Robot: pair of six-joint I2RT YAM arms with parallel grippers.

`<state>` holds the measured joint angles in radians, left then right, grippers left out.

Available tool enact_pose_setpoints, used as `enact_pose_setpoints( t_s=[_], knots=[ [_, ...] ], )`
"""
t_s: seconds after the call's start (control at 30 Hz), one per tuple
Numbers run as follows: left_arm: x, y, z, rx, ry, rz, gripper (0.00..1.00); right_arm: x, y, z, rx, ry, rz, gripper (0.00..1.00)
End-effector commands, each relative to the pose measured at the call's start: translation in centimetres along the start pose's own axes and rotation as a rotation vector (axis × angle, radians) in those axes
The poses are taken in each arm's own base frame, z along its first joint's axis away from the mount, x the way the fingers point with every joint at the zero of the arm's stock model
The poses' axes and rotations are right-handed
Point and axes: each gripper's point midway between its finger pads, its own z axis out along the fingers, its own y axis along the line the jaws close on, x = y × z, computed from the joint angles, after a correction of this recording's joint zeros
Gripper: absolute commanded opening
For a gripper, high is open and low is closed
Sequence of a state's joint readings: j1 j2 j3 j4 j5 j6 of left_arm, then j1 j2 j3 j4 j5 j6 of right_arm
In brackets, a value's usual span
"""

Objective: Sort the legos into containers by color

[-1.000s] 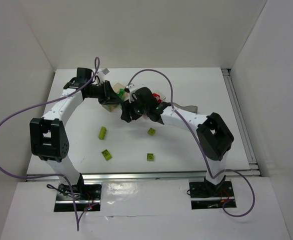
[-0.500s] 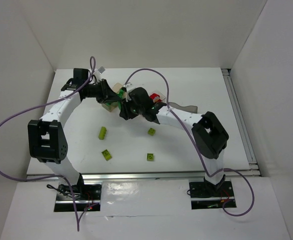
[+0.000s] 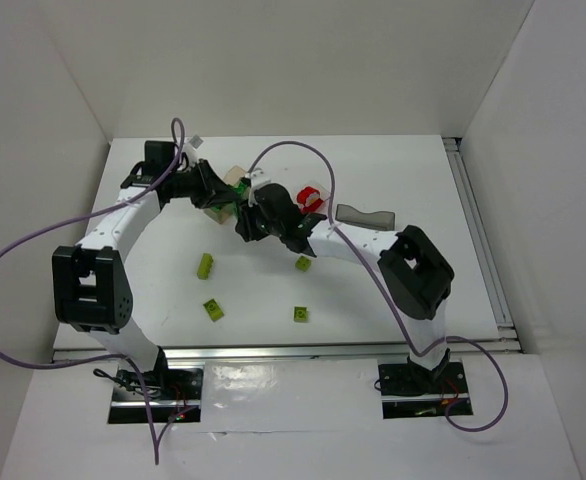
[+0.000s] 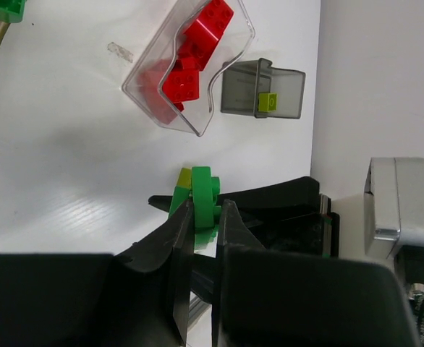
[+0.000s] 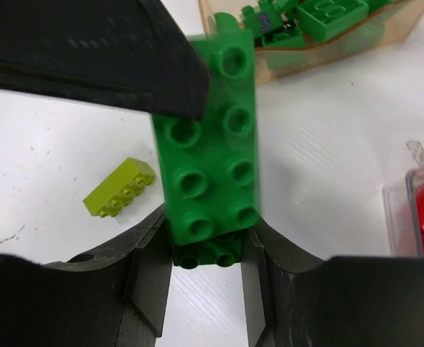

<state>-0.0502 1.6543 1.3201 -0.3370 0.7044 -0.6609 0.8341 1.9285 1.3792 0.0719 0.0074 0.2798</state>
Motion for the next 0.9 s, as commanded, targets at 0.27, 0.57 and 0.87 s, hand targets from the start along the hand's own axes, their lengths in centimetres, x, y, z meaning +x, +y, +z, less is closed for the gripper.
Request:
enact_pose_setpoints(
  t_s=[0.27,0.57,0.87],
  knots=[
    [-0.6,-2.1,-0.9,0.059,-0.014,-0.042,0.00,1.0,-1.6,-2.4,0.082,-0.023,0.002,0.17],
    [-5.4,2.7,-1.6,-0.219,-0.153,0.009,0.00,0.1,-3.2,-8.1,0.164,-0.072,-0.005,0.17],
    [-9.7,8.1,-0.7,-0.480,-0.259,-0.008,0.00,-2.5,-3.7,-12.2,0.216,-0.135,0.002,0.17]
  ],
)
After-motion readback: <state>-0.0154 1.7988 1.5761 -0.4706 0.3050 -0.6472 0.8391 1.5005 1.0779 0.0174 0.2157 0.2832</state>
